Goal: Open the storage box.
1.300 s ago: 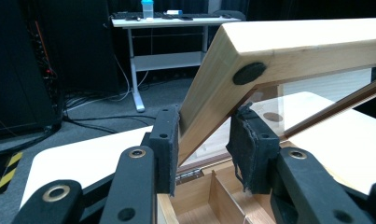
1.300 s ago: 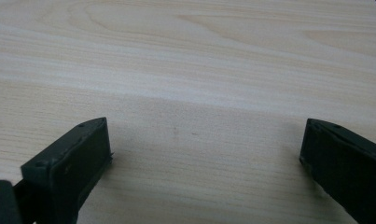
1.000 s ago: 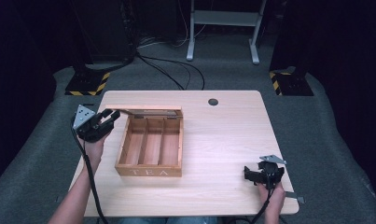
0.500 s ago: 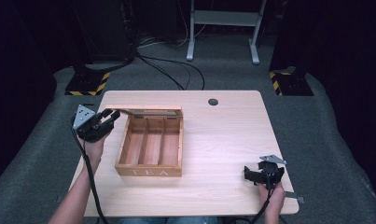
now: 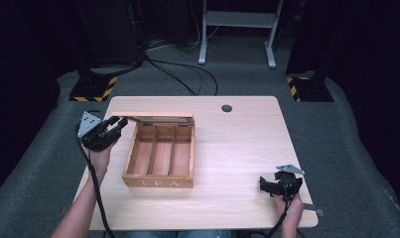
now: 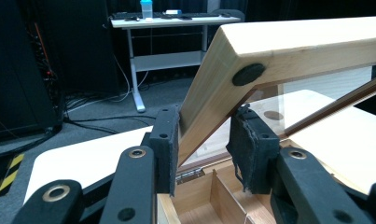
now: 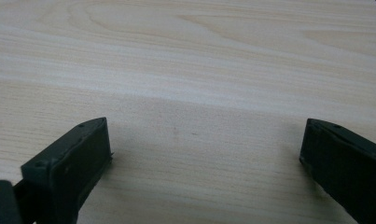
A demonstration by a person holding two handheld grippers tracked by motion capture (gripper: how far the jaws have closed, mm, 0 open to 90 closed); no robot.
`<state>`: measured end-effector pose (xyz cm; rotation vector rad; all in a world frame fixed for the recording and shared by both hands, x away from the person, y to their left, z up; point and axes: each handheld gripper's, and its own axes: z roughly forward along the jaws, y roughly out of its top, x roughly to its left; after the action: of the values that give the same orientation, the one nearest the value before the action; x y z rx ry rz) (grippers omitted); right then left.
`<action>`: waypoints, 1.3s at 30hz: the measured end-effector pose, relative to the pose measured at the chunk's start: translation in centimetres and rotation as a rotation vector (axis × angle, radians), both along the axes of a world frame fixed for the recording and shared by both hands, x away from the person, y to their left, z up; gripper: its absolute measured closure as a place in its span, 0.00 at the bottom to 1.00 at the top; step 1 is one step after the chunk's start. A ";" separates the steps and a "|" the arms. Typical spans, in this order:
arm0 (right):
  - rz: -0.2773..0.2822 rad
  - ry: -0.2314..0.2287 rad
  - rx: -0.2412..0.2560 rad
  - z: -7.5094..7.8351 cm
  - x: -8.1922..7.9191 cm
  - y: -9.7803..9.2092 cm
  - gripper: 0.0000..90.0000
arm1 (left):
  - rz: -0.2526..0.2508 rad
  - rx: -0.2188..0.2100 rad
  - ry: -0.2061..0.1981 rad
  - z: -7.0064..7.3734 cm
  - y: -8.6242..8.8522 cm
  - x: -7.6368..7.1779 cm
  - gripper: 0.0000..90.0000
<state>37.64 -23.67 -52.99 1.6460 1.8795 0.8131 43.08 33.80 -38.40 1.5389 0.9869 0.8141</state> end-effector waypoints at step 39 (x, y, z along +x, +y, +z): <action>0.001 0.001 -0.001 0.0 0.0 0.0 0.01 | -0.001 0.004 0.006 0.0 0.0 -0.1 0.70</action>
<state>37.64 -23.67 -52.99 1.6453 1.8812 0.8121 42.94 33.80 -38.38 1.5460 0.9895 0.8114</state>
